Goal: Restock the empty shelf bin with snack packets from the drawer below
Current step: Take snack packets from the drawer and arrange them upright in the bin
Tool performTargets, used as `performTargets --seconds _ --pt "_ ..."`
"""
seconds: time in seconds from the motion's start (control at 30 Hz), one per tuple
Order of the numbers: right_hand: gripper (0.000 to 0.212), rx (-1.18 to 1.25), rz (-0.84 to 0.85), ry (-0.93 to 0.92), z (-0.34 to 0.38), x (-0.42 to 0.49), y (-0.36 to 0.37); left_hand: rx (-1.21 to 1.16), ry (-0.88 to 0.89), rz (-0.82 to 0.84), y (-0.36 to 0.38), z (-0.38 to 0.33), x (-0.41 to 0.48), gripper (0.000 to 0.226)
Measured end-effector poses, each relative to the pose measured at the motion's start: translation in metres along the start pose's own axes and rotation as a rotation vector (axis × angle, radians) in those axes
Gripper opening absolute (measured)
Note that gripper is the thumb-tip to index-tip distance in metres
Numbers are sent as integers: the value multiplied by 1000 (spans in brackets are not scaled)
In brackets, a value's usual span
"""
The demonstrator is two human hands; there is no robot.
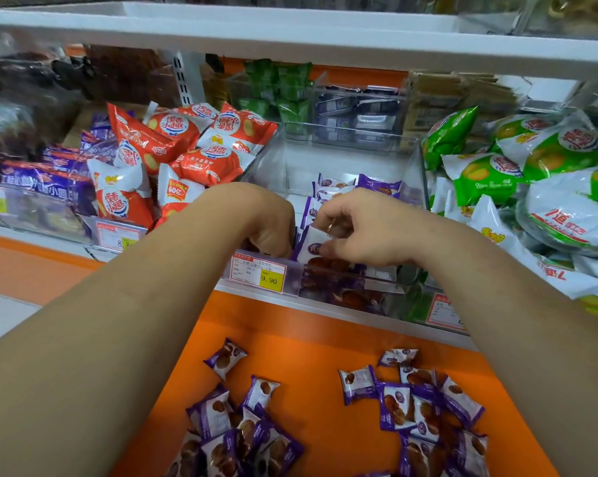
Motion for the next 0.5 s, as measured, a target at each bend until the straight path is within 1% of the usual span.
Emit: performTargets --seconds 0.07,0.13,0.2,0.27,0.37,0.43,0.47,0.5 --pt "23 28 -65 21 -1 -1 -6 -26 5 -3 -1 -3 1 17" --pt "18 117 -203 47 -6 -2 -16 -67 3 -39 -7 -3 1 19" --pt "18 268 -333 74 -11 -3 -25 -90 12 -115 -18 -2 -3 17" --pt "25 329 -379 114 -14 -3 -26 -85 40 -233 -34 0 -9 17" --pt "25 316 -354 133 -13 -1 -18 -127 77 -373 -53 5 -19 15" --pt "20 334 -420 133 -14 0 -22 -179 88 -423 -58 11 -21 15" --pt "18 314 -475 131 -15 -1 -29 -231 95 -443 -59 14 -20 16" --pt "15 243 -530 124 -15 -4 -38 -289 105 -472 -61 17 -19 18"
Point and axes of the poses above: each hand's wrist, its own x-axis towards the middle knuckle, its own y-axis out of the palm, z = x × y, the point moved 6 cm from there along x, towards the middle knuckle, and after that the axes turned 14 degrees about -y, right-handed, at the moved point
